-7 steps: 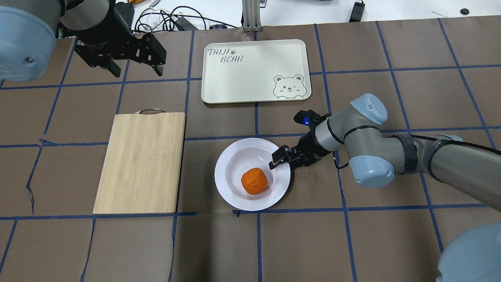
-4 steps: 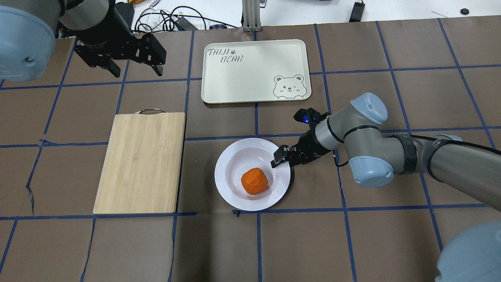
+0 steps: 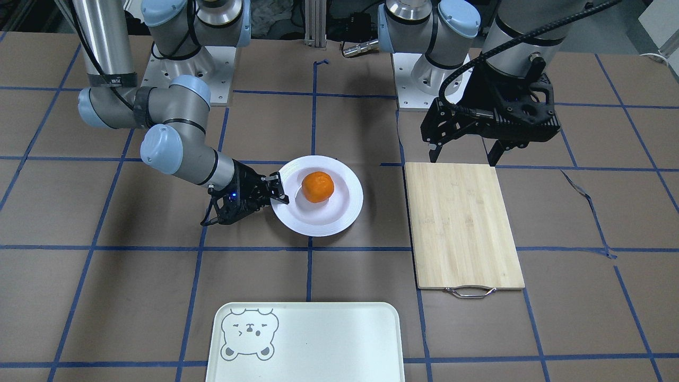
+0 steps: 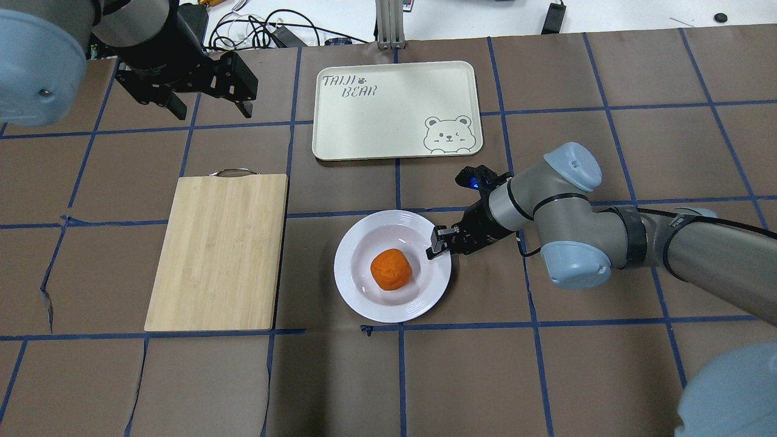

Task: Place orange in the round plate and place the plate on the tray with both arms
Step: 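Lift the bowl with the right gripper and carry it onto the bear tray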

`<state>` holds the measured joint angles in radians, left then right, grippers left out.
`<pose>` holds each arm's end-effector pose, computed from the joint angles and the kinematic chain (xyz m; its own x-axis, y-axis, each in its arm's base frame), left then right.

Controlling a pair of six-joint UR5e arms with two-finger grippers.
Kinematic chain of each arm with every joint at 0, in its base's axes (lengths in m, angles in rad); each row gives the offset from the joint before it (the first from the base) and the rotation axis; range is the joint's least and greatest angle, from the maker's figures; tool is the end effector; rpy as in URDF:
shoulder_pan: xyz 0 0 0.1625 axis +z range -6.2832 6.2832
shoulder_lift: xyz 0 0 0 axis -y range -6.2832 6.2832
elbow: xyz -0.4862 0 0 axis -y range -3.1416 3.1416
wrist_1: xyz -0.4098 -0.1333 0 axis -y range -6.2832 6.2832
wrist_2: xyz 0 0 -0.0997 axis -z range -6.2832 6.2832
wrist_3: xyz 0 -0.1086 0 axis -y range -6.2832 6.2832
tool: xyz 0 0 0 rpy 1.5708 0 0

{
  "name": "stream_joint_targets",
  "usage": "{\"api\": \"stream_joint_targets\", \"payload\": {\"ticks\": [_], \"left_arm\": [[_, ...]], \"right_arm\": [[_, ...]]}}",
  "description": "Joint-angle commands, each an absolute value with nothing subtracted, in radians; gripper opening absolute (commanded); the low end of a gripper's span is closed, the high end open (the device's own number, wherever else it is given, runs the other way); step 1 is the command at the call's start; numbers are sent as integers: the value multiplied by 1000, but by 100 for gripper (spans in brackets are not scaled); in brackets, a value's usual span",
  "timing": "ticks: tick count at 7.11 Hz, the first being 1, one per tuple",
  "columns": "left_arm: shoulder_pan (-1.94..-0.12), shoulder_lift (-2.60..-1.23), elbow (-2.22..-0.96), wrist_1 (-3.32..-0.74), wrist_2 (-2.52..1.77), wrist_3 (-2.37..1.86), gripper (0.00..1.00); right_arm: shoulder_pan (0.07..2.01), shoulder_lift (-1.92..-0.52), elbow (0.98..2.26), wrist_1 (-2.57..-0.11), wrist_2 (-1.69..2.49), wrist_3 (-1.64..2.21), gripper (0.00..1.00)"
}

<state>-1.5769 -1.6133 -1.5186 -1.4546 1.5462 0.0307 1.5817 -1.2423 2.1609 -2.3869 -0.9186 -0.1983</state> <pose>-0.1393 -0.5421 0.5570 -0.9990 0.0396 0.0205 0.0367 0.9913 -0.1263 0.2046 -0.4937 0.2010 -0.7777 -0.1436 -0.6121 -0.1673 0.9857 -0.0186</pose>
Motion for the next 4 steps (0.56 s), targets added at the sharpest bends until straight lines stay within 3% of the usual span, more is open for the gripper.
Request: {"api": "stream_joint_targets", "payload": {"ticks": [1, 4], "left_arm": [[-1577, -1612, -1519, -1454, 1546, 31, 100], [-1577, -1612, -1519, -1456, 1546, 31, 100]], "right_arm": [[1575, -1252, 2155, -2373, -908, -192, 0], [1534, -1253, 2155, -2375, -758, -199, 0]]}}
